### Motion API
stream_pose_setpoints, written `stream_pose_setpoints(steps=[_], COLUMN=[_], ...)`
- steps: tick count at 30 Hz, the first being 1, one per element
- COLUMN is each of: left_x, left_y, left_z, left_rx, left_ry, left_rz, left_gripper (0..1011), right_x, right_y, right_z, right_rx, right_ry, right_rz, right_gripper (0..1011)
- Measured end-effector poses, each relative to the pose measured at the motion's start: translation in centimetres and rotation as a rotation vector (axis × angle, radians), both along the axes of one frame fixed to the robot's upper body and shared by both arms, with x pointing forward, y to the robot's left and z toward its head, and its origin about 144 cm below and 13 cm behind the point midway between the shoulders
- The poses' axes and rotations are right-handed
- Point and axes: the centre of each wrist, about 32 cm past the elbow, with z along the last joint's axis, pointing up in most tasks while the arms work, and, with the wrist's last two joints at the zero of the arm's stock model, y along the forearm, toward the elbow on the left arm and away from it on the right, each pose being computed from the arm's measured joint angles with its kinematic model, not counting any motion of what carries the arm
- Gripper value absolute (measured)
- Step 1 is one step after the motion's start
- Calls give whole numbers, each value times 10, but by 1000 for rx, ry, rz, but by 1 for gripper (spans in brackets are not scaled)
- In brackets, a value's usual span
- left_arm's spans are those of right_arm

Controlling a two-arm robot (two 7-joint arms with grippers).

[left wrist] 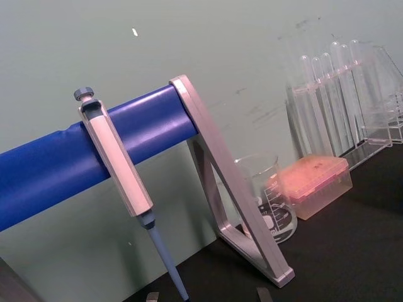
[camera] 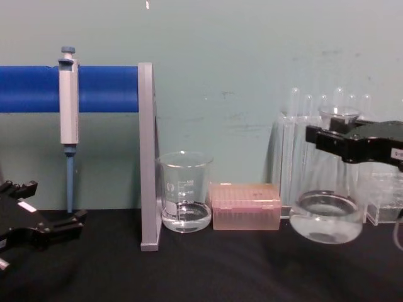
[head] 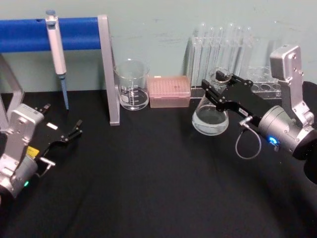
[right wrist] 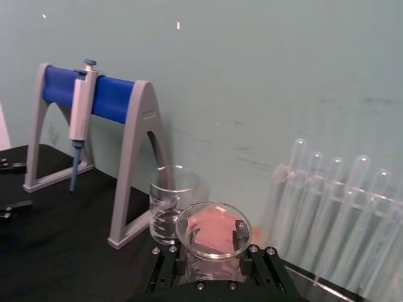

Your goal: Grasp the erlenmeyer flask with one hand, shake it three times, then place it back.

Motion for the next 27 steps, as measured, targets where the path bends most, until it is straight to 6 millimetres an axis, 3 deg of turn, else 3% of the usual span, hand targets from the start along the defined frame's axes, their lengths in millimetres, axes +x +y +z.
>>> stream_pose_setpoints(steps=[27], left_x=[0], left_y=[0], left_z=[0], left_rx=[0], left_ry=[0], left_rz=[0], left_gripper=[1001], right_x=[-6], right_y=[30], right_z=[1], right_rx=[3], right_ry=[13], right_rz=[191], right_gripper=[449])
